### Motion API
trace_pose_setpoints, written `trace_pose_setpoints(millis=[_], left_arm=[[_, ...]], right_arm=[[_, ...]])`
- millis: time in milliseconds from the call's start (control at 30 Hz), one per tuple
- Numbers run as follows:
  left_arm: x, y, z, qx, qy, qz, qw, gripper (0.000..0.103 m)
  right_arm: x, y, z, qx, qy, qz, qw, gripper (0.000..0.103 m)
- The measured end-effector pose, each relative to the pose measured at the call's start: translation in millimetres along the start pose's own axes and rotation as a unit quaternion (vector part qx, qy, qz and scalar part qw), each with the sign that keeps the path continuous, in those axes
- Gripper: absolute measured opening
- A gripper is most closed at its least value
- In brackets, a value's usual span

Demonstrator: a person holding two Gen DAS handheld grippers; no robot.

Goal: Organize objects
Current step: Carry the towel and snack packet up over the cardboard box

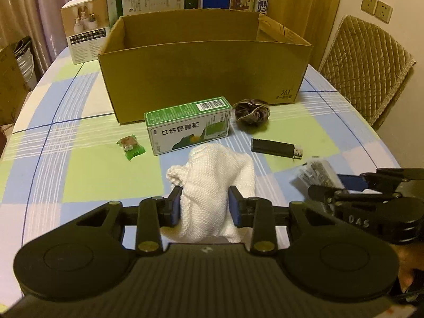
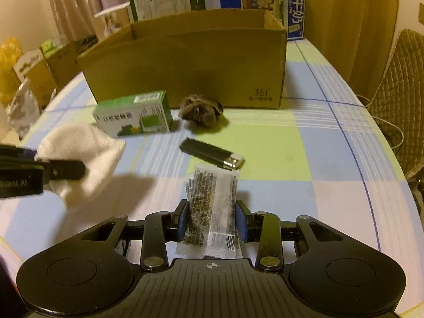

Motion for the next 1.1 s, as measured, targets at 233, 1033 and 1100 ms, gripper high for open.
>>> trace_pose_setpoints(millis=[233, 1033, 1100], left_arm=[[5, 2, 16, 0.017, -0.007, 0.025, 0.9995, 0.031], [41, 23, 42, -0.017, -0.058, 0.035, 0.9976, 0.031], [44, 27, 42, -0.018, -0.061, 0.038, 0.9973, 0.031]], right_arm=[[10, 7, 15, 0.015, -0.007, 0.001, 1.0, 0.034], [71, 36, 30, -0.005, -0.033, 0.024, 0.999, 0.034], [76, 39, 28, -0.002, -0.034, 0.018, 0.999, 0.034]])
Point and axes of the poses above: each gripper's, at about its wrist camera, not at the fingertips, and z roughly against the way its jaws point, y to its left, x to its top, the point moved 7 cm from there along -z, roughly the way its jaws point, and after that the axes turned 15 degrees about -y, right-handed, at the moved point
